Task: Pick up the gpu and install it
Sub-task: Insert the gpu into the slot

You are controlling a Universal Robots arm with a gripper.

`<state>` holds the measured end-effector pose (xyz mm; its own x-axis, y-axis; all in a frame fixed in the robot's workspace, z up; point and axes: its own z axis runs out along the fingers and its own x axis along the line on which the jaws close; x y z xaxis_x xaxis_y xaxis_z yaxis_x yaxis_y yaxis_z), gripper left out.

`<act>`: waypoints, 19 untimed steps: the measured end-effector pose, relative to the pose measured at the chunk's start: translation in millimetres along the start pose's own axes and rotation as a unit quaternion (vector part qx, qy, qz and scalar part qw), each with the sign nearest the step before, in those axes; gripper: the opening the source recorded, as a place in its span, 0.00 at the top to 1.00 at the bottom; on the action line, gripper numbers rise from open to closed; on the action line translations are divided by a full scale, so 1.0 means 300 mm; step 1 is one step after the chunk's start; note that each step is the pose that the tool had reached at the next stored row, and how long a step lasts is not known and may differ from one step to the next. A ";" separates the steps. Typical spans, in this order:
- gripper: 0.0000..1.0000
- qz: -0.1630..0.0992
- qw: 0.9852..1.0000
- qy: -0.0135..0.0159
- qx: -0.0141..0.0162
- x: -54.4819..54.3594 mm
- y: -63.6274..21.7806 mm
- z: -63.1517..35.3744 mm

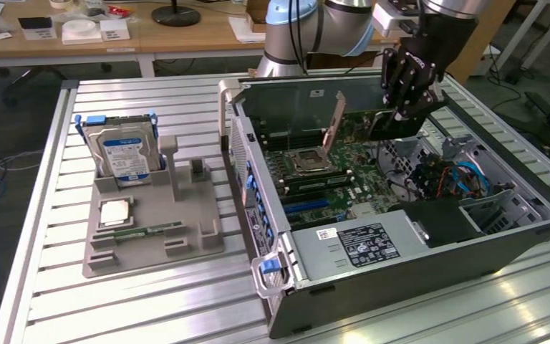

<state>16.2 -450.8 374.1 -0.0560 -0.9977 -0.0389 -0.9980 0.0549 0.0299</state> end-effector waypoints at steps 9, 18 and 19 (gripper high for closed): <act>0.73 0.000 1.000 0.000 0.000 0.001 0.015 0.004; 0.73 0.000 1.000 0.000 0.001 0.004 0.056 0.037; 0.73 0.000 1.000 0.000 0.001 0.005 0.058 0.041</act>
<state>-1.6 -450.8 362.2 -0.0560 -0.9977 -0.0392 -0.9981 0.0549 0.0281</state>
